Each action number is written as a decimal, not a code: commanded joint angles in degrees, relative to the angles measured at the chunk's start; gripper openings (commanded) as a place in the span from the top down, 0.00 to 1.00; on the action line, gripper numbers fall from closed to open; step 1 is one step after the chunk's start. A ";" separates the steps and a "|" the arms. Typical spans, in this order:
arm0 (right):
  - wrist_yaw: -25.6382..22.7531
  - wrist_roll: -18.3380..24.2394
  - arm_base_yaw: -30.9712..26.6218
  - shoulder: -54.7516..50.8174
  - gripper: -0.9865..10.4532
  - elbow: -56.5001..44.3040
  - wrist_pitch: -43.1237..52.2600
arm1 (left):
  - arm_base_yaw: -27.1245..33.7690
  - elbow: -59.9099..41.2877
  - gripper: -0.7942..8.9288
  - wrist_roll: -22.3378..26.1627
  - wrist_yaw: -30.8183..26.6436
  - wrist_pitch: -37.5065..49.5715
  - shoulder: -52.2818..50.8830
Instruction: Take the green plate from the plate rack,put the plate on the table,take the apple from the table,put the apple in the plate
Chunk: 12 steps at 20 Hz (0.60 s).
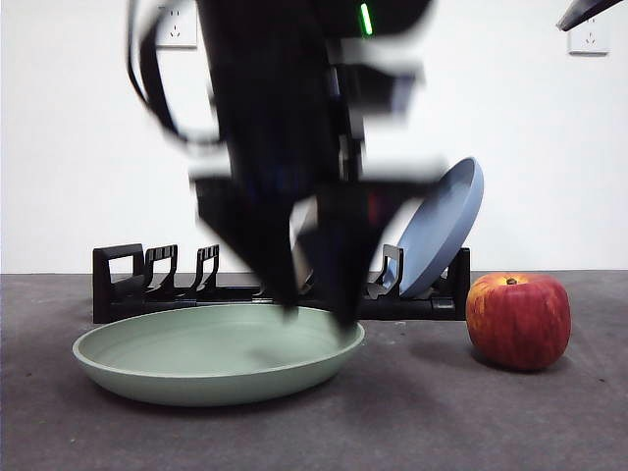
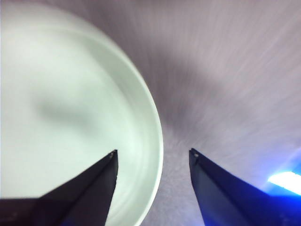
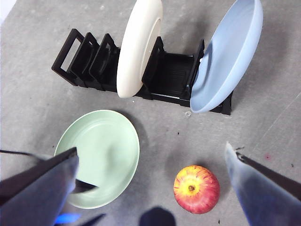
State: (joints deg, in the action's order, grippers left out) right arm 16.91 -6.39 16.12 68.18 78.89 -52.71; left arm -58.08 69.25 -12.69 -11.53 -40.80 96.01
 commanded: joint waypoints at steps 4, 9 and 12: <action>-0.48 0.79 -0.02 0.22 0.39 0.33 -2.38 | -0.24 -0.04 0.66 -0.48 0.00 0.15 -23.89; -5.07 4.11 0.04 -1.40 0.39 -0.15 -10.36 | 0.07 -0.04 0.66 1.36 7.10 -0.17 -43.47; -5.49 4.04 0.04 -5.62 0.39 -0.52 -13.07 | 0.52 -0.04 0.66 2.19 9.97 -3.63 -51.87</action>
State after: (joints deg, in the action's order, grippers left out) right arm 11.66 -2.96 16.12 63.11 78.78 -65.91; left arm -57.80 69.32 -11.57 -1.91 -44.03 44.66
